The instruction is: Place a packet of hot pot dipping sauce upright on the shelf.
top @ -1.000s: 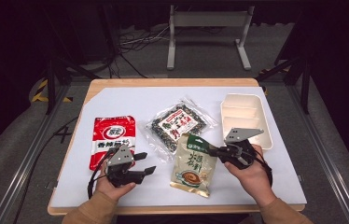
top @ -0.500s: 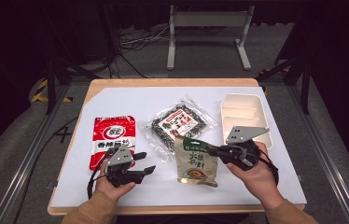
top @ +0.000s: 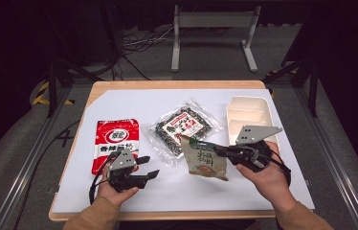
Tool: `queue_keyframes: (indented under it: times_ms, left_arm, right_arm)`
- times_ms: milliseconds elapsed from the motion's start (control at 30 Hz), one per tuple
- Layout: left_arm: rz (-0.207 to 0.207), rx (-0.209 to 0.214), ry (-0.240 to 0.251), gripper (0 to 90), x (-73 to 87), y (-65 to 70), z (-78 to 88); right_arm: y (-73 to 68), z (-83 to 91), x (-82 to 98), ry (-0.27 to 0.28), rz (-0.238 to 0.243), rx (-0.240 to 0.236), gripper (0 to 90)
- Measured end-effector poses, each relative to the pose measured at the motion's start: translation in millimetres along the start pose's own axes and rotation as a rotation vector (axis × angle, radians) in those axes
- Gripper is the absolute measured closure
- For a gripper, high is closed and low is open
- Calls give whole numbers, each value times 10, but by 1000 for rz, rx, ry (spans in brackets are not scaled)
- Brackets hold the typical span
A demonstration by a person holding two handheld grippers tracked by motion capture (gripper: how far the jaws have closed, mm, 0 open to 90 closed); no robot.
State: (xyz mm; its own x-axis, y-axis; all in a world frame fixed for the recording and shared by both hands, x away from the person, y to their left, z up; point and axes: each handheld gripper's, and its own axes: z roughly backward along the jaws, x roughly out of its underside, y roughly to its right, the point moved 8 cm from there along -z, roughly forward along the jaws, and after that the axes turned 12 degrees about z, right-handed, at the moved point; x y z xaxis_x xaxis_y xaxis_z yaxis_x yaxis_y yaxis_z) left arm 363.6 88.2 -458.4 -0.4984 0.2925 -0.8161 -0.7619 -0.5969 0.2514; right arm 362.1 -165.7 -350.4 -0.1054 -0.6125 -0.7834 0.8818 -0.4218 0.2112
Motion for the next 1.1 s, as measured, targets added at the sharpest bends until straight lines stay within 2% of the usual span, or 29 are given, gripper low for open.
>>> queue_keyframes:
  times_ms: [367, 533, 600, 700, 900, 1100]
  left_arm:
    - [-3, -2, 2, 400, -2, -10, 8]
    - [-2, -10, 4, 399, 1, -24, 37]
    - [19, -17, 19, 399, -6, -59, 69]
    - [27, -20, 24, 399, -11, -80, 89]
    - [26, -27, 26, 399, -10, -86, 98]
    - [27, -32, 28, 399, -13, -93, 102]
  right_arm:
    - [195, 131, -103, 20, 4, 5, 899]
    - [304, 200, -151, 21, 26, 3, 899]
    - [352, 231, -163, 19, 29, 10, 899]
    - [396, 262, -177, 23, 29, 13, 899]
    - [500, 325, -232, 40, 31, 21, 899]
    - [605, 369, -299, 41, 53, 40, 899]
